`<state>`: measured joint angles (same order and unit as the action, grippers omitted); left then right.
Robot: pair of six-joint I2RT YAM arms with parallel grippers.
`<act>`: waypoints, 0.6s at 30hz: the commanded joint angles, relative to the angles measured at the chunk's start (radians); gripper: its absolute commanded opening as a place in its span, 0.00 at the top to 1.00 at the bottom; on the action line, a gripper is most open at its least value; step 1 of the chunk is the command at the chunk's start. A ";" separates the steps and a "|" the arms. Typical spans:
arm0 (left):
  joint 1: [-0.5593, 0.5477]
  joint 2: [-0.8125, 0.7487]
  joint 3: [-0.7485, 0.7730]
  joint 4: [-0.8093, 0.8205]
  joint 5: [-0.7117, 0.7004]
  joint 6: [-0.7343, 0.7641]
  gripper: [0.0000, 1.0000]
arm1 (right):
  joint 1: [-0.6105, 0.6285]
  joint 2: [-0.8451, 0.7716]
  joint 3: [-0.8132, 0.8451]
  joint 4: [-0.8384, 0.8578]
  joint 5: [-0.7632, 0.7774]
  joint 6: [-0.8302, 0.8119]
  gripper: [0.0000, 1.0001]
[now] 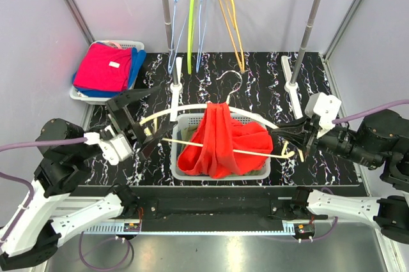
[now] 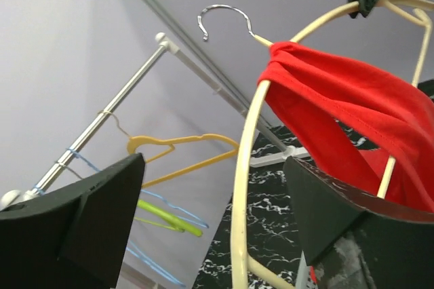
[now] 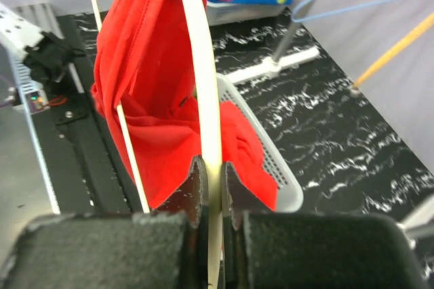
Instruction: Remove the tank top from the hanger
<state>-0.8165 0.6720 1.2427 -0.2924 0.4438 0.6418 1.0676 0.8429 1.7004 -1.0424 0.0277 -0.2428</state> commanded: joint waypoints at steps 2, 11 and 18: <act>-0.001 0.037 0.050 0.087 -0.135 -0.031 0.04 | -0.001 0.013 0.045 -0.014 0.159 -0.015 1.00; -0.001 0.130 0.155 -0.191 -0.056 -0.197 0.24 | -0.003 0.055 -0.020 0.080 0.414 -0.260 1.00; -0.003 0.196 0.150 -0.217 -0.007 -0.287 0.40 | -0.003 0.027 -0.125 0.392 0.459 -0.529 1.00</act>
<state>-0.8165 0.8314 1.3754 -0.4877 0.3882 0.4355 1.0668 0.8841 1.5822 -0.9348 0.4187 -0.5903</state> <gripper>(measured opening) 0.632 0.033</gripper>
